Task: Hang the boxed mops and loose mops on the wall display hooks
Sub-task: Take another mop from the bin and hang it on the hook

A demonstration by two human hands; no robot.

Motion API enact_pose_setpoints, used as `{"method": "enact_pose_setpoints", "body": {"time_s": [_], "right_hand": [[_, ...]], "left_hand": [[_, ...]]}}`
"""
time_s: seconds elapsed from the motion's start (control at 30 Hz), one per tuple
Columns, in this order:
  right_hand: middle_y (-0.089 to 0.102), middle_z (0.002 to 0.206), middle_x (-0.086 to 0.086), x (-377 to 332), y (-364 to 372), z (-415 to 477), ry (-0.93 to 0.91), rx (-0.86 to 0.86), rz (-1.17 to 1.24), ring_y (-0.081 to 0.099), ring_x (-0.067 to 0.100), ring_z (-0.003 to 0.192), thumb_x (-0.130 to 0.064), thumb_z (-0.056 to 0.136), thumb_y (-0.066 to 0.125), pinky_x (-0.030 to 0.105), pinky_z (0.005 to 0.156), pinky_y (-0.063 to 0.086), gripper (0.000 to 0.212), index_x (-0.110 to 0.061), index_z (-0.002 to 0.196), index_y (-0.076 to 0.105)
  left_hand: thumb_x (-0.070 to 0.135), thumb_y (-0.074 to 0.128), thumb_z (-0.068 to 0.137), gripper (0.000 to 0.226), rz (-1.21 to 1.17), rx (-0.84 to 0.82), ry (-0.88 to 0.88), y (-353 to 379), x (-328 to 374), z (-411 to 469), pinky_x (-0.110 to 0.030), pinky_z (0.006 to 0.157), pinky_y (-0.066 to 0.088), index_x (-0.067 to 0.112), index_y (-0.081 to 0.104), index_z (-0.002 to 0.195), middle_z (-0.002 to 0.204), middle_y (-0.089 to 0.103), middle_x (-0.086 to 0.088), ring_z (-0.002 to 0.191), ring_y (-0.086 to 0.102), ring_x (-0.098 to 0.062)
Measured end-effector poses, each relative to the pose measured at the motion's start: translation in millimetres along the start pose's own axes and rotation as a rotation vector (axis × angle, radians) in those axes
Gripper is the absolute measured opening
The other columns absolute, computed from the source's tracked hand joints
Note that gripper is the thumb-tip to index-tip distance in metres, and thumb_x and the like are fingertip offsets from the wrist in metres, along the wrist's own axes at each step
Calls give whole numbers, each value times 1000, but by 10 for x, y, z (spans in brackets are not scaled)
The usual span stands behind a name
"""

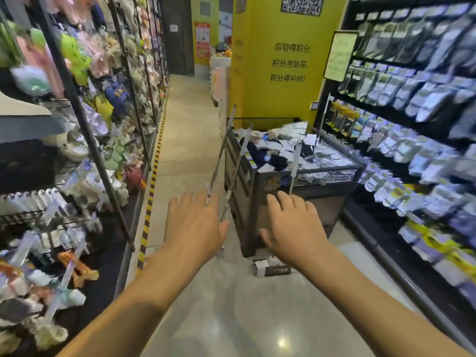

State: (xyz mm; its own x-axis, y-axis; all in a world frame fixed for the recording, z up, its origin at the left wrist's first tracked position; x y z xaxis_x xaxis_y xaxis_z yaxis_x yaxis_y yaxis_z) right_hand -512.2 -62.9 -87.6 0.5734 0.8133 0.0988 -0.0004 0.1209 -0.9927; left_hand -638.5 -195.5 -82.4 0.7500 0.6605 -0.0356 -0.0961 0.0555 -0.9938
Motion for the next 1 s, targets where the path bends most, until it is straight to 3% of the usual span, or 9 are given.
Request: {"method": "enact_pose_setpoints", "body": {"time_s": [0.27, 0.53, 0.73, 1.0], "right_hand": [[27, 166, 12, 748, 302, 633, 108, -12, 22, 32, 37, 148, -53, 101, 50, 52, 120, 30, 79, -13, 162, 19], [33, 164, 12, 1641, 556, 1592, 80, -6, 72, 35, 37, 147, -52, 98, 54, 52, 118, 32, 75, -14, 157, 28], [30, 164, 12, 2339, 790, 2245, 30, -43, 80, 32, 37, 148, -51, 100, 52, 52, 119, 29, 76, -13, 159, 24], [31, 166, 11, 3098, 1273, 2930, 38, -137, 97, 34, 36, 149, -53, 99, 53, 54, 120, 31, 76, -16, 159, 26]], "left_hand": [[57, 44, 101, 65, -34, -13, 96, 251, 611, 923, -50, 118, 32, 23, 35, 156, 161, 39, -2, 147, 35, -30], [57, 44, 102, 58, -22, -42, 38, 402, 1216, 1966, -51, 119, 30, 27, 39, 150, 159, 40, 2, 147, 35, -29], [58, 43, 101, 61, -13, -69, -21, 589, 1723, 2778, -53, 121, 29, 27, 36, 153, 162, 39, 1, 150, 33, -29], [58, 45, 100, 59, 32, -139, -22, 1018, 2263, 3529, -49, 116, 37, 24, 42, 149, 153, 49, -1, 141, 44, -27]]}}
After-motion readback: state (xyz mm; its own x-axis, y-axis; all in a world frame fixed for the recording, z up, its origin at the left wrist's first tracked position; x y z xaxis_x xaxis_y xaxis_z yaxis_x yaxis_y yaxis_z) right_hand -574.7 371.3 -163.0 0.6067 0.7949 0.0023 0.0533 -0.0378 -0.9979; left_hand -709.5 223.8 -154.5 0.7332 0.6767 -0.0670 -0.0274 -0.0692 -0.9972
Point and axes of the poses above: each hand's wrist, its own z-axis towards the middle knuckle, its own y-axis out of the palm, x = y × z, the point moved 3 cm from there along z, towards the middle knuckle
